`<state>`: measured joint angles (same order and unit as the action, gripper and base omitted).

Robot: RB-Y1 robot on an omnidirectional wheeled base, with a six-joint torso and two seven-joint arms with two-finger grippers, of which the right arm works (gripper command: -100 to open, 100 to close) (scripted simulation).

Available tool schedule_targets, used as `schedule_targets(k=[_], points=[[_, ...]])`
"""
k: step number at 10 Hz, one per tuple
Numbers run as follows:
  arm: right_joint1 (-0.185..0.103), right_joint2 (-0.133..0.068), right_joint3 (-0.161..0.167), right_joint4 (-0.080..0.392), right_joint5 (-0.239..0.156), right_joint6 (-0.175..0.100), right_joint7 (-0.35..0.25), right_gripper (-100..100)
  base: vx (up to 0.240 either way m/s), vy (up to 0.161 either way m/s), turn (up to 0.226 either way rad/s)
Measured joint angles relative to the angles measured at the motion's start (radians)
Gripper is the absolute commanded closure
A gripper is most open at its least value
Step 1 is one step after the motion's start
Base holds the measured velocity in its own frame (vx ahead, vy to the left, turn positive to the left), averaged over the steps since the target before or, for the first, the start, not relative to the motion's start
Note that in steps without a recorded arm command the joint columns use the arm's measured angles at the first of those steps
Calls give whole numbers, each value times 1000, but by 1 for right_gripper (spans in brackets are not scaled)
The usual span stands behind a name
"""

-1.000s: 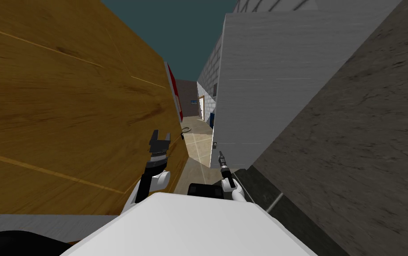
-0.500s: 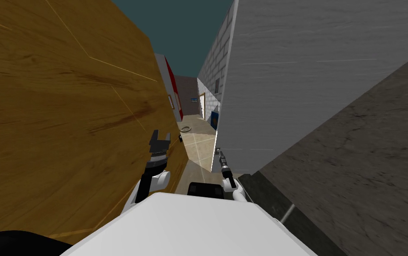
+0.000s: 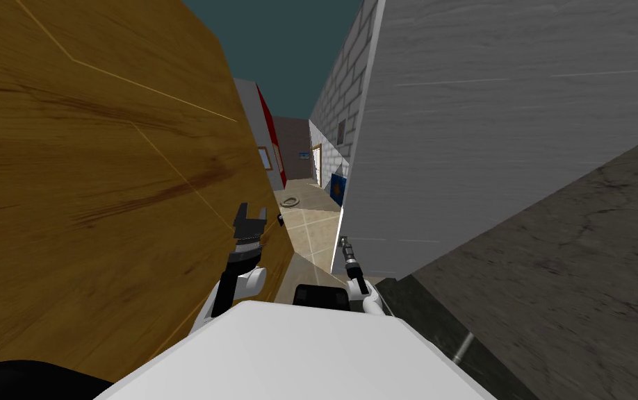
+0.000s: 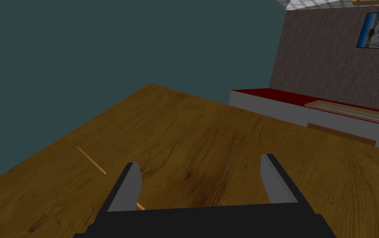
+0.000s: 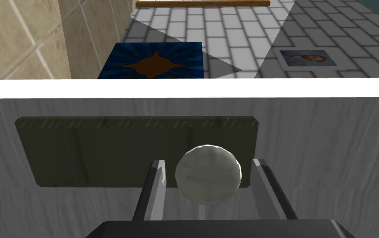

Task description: Push the door open

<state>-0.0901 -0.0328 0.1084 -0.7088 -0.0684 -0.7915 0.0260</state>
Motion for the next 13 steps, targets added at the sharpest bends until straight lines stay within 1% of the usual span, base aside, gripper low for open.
schedule_targets(k=[4, 5, 6, 7, 8, 9, 10, 11, 13], points=[[1, 0, 0, 1, 0, 3, 0, 100, -7, 0, 0], [1, 0, 0, 2, 0, 3, 0, 100, 102, -11, -46], [0, 2, -4, 14, 2, 1, 4, 100, 161, 0, -54], [15, -2, -7, -6, 5, 14, 7, 100, 175, -6, -48], [15, -5, -15, -10, 5, 21, 10, 100, 180, -10, -48], [22, -9, -20, -28, 7, 29, 13, 100, 136, -18, -55], [0, -18, -32, 2, 3, 12, 12, 100, 200, -14, -145], [1, -24, -50, -2, 1, 5, 17, -100, 16, 42, -90], [2, -29, -54, -8, -3, 11, 18, -100, -179, 69, -28]])
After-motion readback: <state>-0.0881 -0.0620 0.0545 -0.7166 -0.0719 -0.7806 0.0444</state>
